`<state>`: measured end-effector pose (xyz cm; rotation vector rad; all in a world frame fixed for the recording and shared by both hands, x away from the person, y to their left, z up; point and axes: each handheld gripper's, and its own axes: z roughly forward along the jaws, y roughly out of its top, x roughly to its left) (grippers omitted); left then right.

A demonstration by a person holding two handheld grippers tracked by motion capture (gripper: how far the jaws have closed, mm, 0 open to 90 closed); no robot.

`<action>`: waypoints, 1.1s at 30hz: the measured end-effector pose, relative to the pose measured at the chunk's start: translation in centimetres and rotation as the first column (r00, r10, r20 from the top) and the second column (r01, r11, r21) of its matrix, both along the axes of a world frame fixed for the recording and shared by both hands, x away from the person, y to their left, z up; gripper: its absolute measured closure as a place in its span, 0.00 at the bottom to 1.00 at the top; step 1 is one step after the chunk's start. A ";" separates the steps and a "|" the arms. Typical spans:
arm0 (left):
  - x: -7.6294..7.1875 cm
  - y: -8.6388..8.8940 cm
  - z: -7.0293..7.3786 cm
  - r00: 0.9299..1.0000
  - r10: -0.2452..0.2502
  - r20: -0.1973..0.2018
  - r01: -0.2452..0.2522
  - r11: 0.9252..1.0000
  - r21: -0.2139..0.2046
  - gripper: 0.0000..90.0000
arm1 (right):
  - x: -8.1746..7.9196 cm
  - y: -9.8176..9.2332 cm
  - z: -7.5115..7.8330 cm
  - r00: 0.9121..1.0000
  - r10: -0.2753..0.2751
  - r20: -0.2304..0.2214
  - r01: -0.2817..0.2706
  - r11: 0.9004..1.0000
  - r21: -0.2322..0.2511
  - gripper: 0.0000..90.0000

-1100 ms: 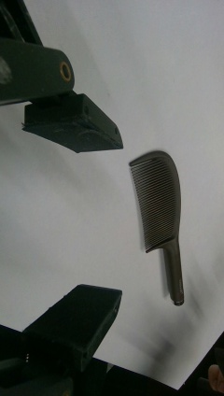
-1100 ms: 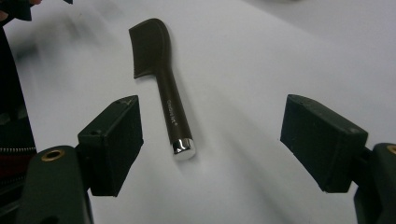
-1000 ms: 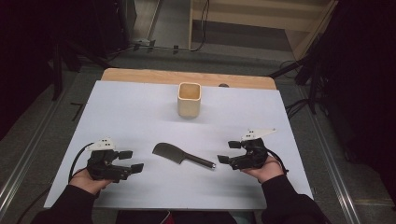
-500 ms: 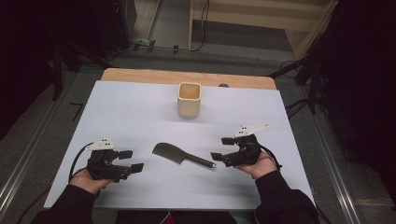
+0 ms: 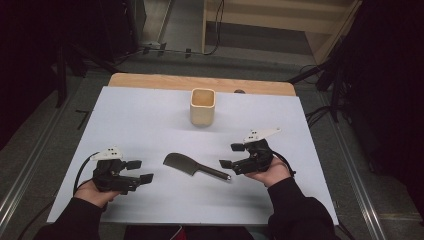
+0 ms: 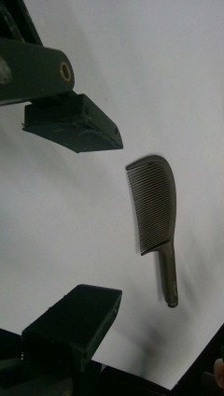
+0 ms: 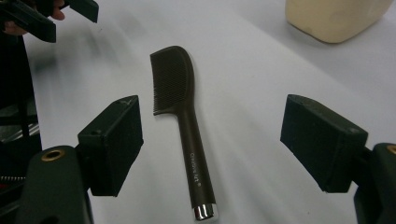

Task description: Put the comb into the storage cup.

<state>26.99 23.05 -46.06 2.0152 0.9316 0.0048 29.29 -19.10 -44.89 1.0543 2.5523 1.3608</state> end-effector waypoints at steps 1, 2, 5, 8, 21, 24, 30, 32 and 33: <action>0.0 0.0 0.0 1.000 0.002 0.000 -0.002 1.000 -0.001 0.26 | 0.1 0.1 0.0 1.000 0.002 0.000 -0.002 1.000 0.002 0.21; 0.0 0.0 0.0 1.000 0.003 0.001 -0.003 1.000 -0.002 0.27 | 0.2 0.2 0.1 1.000 0.003 0.001 -0.003 1.000 0.001 0.21; 0.1 0.0 0.0 1.000 0.004 0.003 -0.004 1.000 -0.002 0.27 | 0.4 0.4 0.2 1.000 0.006 0.003 -0.006 1.000 0.003 0.21; 0.1 0.0 0.0 1.000 0.006 0.003 -0.006 1.000 -0.003 0.27 | 0.6 0.6 0.3 1.000 0.007 0.003 -0.007 1.000 0.010 0.22; 0.2 0.1 0.1 1.000 0.016 0.009 -0.016 1.000 -0.005 0.27 | 0.8 1.1 0.3 1.000 0.008 0.014 -0.008 1.000 -0.010 0.23; 0.2 0.2 0.1 1.000 0.018 0.010 -0.018 1.000 -0.005 0.27 | 0.8 1.1 0.1 1.000 0.004 0.015 -0.004 1.000 -0.014 0.23; 0.2 0.1 0.1 1.000 0.016 0.012 -0.016 1.000 -0.002 0.27 | 0.6 1.0 -0.6 1.000 0.007 0.016 -0.006 1.000 -0.026 0.24; 0.2 0.1 0.1 1.000 0.017 0.012 -0.017 1.000 -0.002 0.27 | 0.6 1.0 -0.9 1.000 0.004 0.012 -0.004 0.999 -0.032 0.24; 0.2 0.2 0.1 1.000 0.018 0.013 -0.018 1.000 -0.002 0.27 | 0.6 1.0 -1.0 1.000 0.007 0.015 -0.007 0.999 -0.037 0.24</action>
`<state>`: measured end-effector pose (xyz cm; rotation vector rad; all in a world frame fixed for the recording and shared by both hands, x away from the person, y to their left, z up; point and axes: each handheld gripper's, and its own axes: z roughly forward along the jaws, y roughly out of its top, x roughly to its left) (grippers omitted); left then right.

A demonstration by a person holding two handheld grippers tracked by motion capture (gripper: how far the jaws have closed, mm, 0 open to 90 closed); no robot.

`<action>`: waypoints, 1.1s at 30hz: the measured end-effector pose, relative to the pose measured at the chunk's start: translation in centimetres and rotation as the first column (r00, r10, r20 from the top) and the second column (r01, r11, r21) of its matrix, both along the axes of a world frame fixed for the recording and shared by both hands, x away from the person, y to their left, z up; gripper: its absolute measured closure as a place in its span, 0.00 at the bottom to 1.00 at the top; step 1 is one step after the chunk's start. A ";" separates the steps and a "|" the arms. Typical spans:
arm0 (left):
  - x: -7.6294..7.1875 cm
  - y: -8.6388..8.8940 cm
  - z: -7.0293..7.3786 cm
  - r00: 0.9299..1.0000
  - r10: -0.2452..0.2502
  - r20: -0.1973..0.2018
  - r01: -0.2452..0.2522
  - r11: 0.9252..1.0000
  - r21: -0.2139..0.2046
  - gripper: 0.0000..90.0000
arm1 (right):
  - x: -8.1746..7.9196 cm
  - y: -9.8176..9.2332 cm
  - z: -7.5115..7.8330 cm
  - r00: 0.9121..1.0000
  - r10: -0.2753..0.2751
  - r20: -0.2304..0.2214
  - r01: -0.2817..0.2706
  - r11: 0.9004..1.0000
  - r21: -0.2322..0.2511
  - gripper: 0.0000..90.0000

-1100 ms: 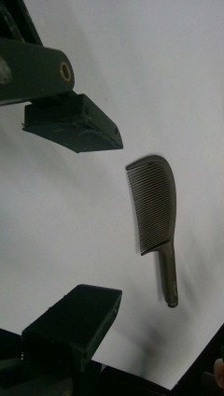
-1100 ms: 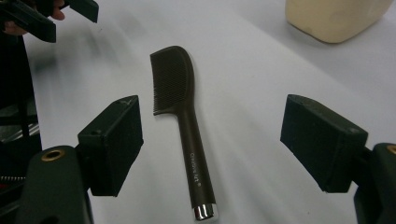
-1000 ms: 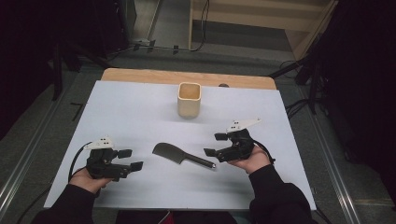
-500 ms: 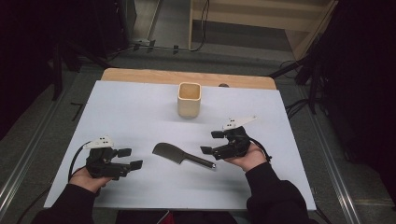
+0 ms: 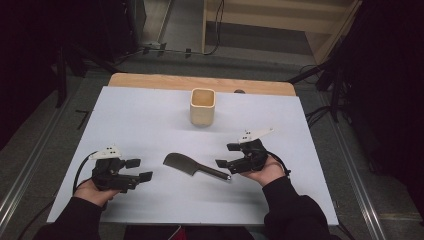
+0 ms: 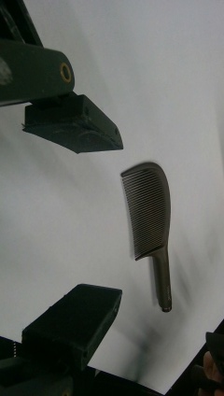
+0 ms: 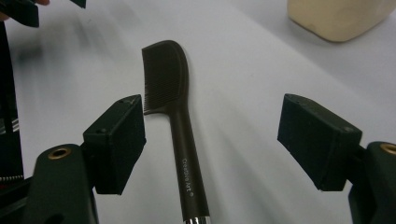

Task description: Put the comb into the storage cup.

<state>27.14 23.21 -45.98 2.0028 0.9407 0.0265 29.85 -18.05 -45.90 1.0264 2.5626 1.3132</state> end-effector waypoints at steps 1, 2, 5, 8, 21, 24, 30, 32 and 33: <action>0.0 0.0 0.0 1.000 0.001 0.000 -0.001 1.000 -0.001 0.27 | -0.1 0.0 -0.1 1.000 0.000 -0.001 0.000 1.000 -0.004 0.24; 0.0 0.0 0.0 1.000 0.002 0.001 -0.002 1.000 -0.001 0.27 | -0.2 0.1 -0.4 1.000 0.001 0.001 -0.001 1.000 -0.015 0.24; 0.0 0.1 0.0 1.000 0.002 0.002 -0.002 1.000 0.000 0.27 | -0.4 0.1 -0.5 1.000 0.002 0.005 -0.002 1.000 -0.020 0.25; 0.0 0.0 0.0 1.000 0.003 0.003 -0.003 1.000 0.000 0.27 | -0.5 0.0 -0.8 1.000 0.003 -0.006 -0.003 1.000 -0.013 0.26; 0.0 0.1 0.1 1.000 0.009 0.007 -0.009 1.000 -0.002 0.27 | -1.4 0.2 -2.6 0.999 0.033 -0.021 -0.034 0.998 -0.061 0.26; 0.0 0.1 0.0 1.000 0.012 0.007 -0.012 1.000 0.000 0.27 | -1.4 0.2 -2.9 0.999 0.036 -0.021 -0.037 0.997 -0.066 0.26; 0.0 0.1 0.0 1.000 0.013 0.008 -0.013 1.000 0.002 0.27 | -1.6 0.5 -3.6 0.999 0.045 -0.022 -0.046 0.996 -0.078 0.26; 0.0 0.1 0.0 1.000 0.015 0.007 -0.015 1.000 0.002 0.27 | -1.7 0.8 -3.9 0.999 0.044 -0.020 -0.046 0.995 -0.092 0.26; 0.0 0.1 0.0 1.000 0.015 0.008 -0.015 1.000 0.000 0.27 | -1.7 0.9 -4.0 0.999 0.047 -0.018 -0.048 0.994 -0.099 0.26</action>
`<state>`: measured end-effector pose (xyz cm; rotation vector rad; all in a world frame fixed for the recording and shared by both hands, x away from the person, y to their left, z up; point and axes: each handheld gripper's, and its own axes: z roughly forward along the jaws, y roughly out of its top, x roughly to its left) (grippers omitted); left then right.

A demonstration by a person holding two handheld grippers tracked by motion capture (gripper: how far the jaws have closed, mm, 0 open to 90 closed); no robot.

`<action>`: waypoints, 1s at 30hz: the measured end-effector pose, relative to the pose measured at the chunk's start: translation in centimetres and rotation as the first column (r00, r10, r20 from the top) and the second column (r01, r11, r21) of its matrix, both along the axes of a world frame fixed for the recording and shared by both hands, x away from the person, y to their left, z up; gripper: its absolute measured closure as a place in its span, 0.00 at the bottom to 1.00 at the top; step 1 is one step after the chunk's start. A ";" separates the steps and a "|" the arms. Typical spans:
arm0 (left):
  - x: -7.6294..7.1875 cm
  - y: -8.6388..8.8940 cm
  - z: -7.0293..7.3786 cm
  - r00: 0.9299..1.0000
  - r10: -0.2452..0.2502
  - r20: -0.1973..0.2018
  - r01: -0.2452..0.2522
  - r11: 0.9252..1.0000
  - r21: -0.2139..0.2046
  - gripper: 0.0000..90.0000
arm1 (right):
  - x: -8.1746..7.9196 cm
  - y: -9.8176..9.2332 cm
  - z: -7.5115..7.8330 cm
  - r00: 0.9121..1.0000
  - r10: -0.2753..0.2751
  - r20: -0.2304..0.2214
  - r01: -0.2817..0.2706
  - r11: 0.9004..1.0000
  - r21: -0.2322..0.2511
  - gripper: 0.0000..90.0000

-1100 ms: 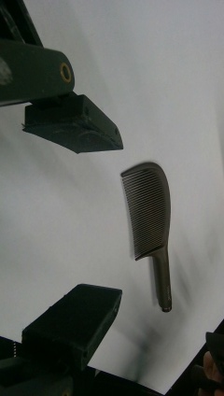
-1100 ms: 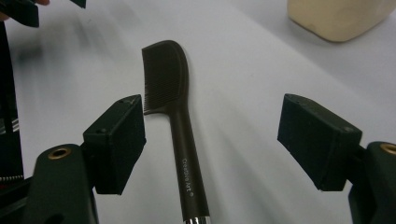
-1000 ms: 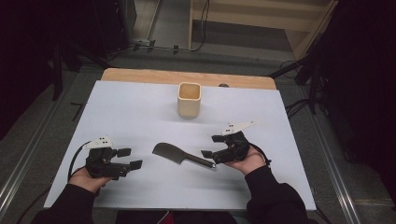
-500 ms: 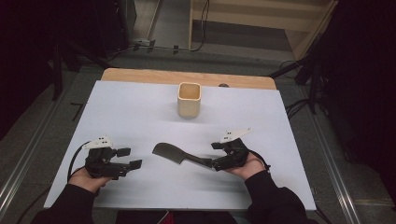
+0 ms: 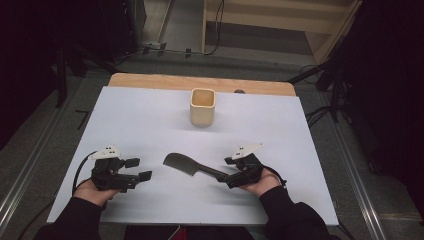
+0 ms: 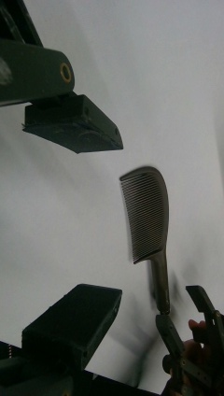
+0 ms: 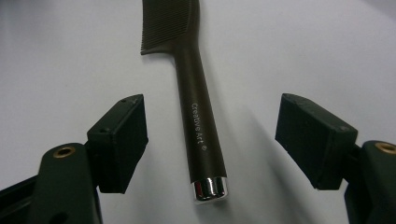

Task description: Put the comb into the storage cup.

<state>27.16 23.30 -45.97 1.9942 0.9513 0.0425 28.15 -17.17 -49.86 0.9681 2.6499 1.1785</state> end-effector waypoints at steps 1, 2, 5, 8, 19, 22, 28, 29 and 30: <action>0.0 0.0 0.0 1.000 0.000 0.000 0.000 1.000 0.000 0.27 | 0.0 0.0 -0.1 1.000 0.005 0.008 -0.005 1.000 -0.004 0.27; 0.0 0.0 0.0 1.000 0.000 0.001 0.000 1.000 0.000 0.27 | 0.0 0.1 -0.2 1.000 0.001 0.003 -0.001 1.000 -0.005 0.28; 0.0 0.0 0.0 1.000 0.001 0.002 -0.001 1.000 -0.002 0.27 | 0.0 0.1 -0.5 1.000 0.004 0.000 -0.004 1.000 -0.021 0.29; 0.0 0.0 0.0 1.000 0.000 0.003 0.000 1.000 -0.001 0.27 | 0.1 0.3 -0.9 1.000 0.010 -0.007 -0.011 0.999 -0.052 0.32; 0.0 0.0 0.0 1.000 0.002 0.002 -0.002 1.000 0.002 0.27 | -0.3 0.6 -1.2 0.999 0.026 0.034 -0.023 0.995 -0.096 0.45; 0.0 0.0 0.0 1.000 0.001 0.004 -0.001 1.000 0.003 0.27 | -0.6 0.8 -1.3 0.997 0.037 0.064 -0.029 0.993 -0.113 0.52; 0.0 0.0 0.0 1.000 -0.001 0.003 0.001 1.000 0.007 0.27 | -0.8 1.0 -1.3 0.995 0.057 0.082 -0.048 0.992 -0.116 0.61; 0.0 0.0 0.0 1.000 -0.002 0.003 0.001 1.000 0.007 0.27 | -0.8 1.0 -1.3 0.995 0.059 0.084 -0.049 0.992 -0.115 0.62; 0.0 0.0 0.0 1.000 -0.001 0.003 0.001 1.000 0.008 0.27 | -0.8 1.0 -1.3 0.995 0.061 0.084 -0.051 0.992 -0.113 0.63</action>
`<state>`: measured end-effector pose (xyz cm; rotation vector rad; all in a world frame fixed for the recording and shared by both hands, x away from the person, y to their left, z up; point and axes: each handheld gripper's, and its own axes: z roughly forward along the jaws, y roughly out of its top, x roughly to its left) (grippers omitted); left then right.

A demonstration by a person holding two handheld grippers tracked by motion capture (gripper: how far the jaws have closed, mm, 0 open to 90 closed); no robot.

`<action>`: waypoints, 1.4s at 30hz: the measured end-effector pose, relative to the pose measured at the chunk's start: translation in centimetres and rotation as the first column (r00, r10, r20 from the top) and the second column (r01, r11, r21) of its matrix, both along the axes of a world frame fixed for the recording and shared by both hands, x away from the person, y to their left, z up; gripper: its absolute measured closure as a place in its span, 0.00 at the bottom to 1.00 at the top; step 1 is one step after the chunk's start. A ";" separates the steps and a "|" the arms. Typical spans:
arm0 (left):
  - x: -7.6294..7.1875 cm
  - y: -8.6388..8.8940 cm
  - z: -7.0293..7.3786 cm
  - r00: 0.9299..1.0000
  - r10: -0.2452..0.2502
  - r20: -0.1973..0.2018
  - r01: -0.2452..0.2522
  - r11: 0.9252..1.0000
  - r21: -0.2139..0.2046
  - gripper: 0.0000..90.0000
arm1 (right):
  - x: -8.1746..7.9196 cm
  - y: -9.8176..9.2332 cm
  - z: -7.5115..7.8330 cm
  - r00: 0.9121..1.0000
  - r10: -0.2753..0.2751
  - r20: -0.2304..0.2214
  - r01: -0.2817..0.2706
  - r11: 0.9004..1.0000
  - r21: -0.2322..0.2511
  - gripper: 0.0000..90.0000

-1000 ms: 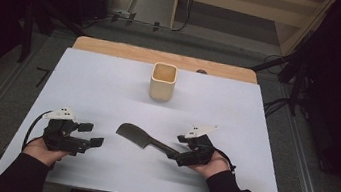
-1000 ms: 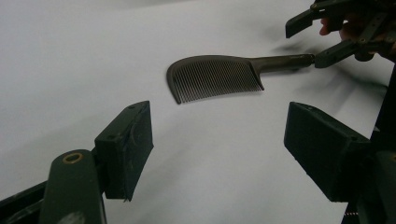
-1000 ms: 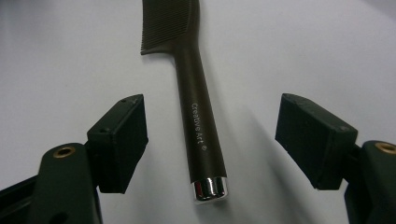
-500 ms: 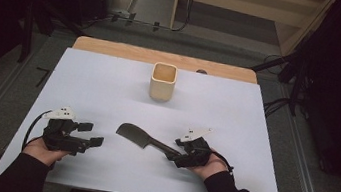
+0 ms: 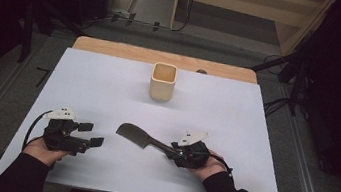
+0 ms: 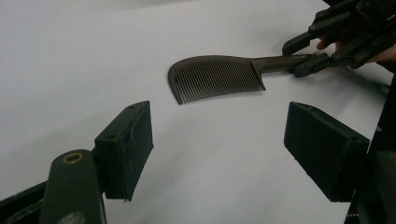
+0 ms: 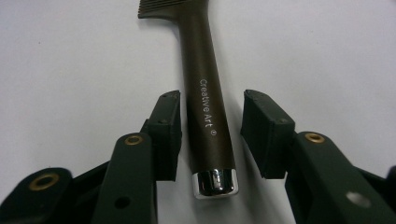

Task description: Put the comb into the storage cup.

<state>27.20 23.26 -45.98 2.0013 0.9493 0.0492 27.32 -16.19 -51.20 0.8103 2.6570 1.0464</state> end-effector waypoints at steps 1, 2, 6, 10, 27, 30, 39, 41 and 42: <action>0.0 0.0 0.0 1.000 0.000 0.000 0.000 1.000 0.000 0.27 | 0.0 0.0 0.0 1.000 0.001 0.001 -0.001 1.000 0.006 0.64; 0.0 0.0 0.0 1.000 0.002 0.001 -0.002 1.000 0.000 0.27 | 0.0 0.0 -0.1 1.000 -0.001 0.005 0.001 1.000 0.010 0.65; 0.0 0.0 0.0 1.000 0.000 0.002 0.000 1.000 0.000 0.27 | -0.1 -0.1 -0.1 1.000 0.000 0.005 0.000 1.000 0.017 0.70; 0.0 0.0 0.0 1.000 -0.004 0.000 0.004 1.000 0.004 0.27 | -0.1 -0.2 -0.2 1.000 0.007 0.007 -0.007 1.000 0.028 0.74; 0.0 -0.2 0.0 1.000 -0.011 -0.002 0.011 1.000 0.006 0.27 | 0.8 -0.7 -0.2 0.998 0.044 -0.043 -0.041 0.997 0.065 0.78; 0.0 -0.2 0.0 1.000 -0.012 -0.002 0.012 1.000 0.007 0.27 | 0.8 -0.7 -0.2 0.998 0.044 -0.049 -0.041 0.997 0.067 0.78; 0.0 -0.2 -0.1 1.000 -0.011 -0.005 0.011 1.000 0.005 0.27 | 1.1 -0.9 0.2 0.996 0.033 -0.084 -0.025 0.995 0.093 0.78; 0.0 -0.2 0.0 1.000 -0.011 -0.005 0.011 1.000 0.006 0.27 | 1.1 -1.0 0.4 0.995 0.027 -0.091 -0.017 0.994 0.108 0.78; 0.0 -0.2 0.0 1.000 -0.011 -0.005 0.011 1.000 0.005 0.27 | 1.1 -1.1 0.6 0.995 0.020 -0.100 -0.008 0.993 0.115 0.78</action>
